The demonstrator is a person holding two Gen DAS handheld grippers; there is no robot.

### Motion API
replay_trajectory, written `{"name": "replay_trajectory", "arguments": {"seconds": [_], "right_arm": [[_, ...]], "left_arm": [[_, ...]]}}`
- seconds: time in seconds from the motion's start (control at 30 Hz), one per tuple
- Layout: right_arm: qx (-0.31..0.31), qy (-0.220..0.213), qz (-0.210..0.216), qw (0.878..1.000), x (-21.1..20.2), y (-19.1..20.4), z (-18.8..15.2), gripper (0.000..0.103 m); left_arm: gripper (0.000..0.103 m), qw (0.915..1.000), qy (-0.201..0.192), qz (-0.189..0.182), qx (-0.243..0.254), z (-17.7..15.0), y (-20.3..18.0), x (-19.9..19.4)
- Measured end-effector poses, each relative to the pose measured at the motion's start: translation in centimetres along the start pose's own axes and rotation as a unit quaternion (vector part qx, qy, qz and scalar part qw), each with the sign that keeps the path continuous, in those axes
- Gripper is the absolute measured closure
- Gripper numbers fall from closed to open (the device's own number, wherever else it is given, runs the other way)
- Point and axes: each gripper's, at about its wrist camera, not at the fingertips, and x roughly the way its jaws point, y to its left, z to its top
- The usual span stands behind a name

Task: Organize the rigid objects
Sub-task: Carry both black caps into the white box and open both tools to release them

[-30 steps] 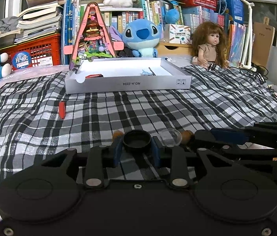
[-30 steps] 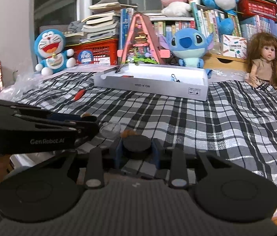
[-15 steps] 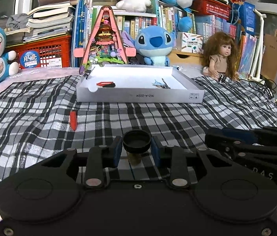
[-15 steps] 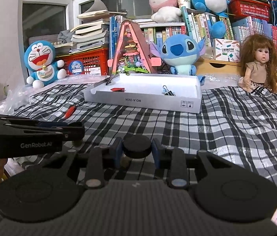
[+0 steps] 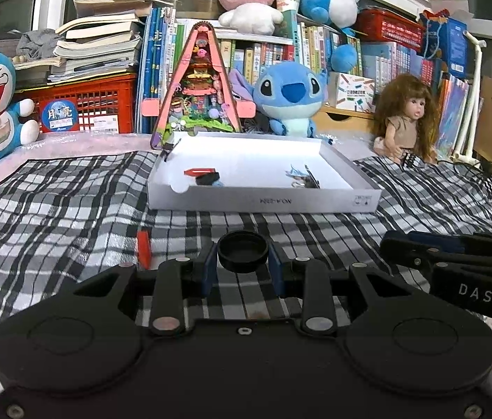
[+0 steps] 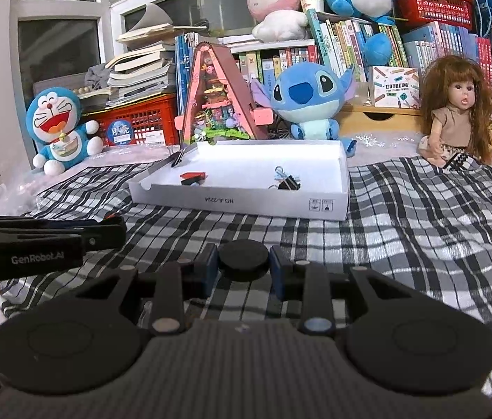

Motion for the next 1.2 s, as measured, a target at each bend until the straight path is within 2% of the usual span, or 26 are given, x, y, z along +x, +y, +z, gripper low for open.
{"name": "replay_trajectory", "arguments": {"seconds": [0.53,0.97,1.2], "right_arm": [[0.049,0.020,0.006,0.999,4.2,-2.6,4.6,0.066],[0.087,0.046,-0.001,0.995,9.6,-4.6,9.2,0.066],[0.124,0.073,0.003,0.990,12.9,-6.1,11.5,0.066]], "left_arm": [[0.073,0.9997,0.013,0.006,-0.022,5.2,1.9,4.7],[0.073,0.9977,0.041,-0.001,-0.054,10.5,4.2,11.3],[0.073,0.9961,0.057,0.000,-0.066,12.8,5.2,14.9]]}}
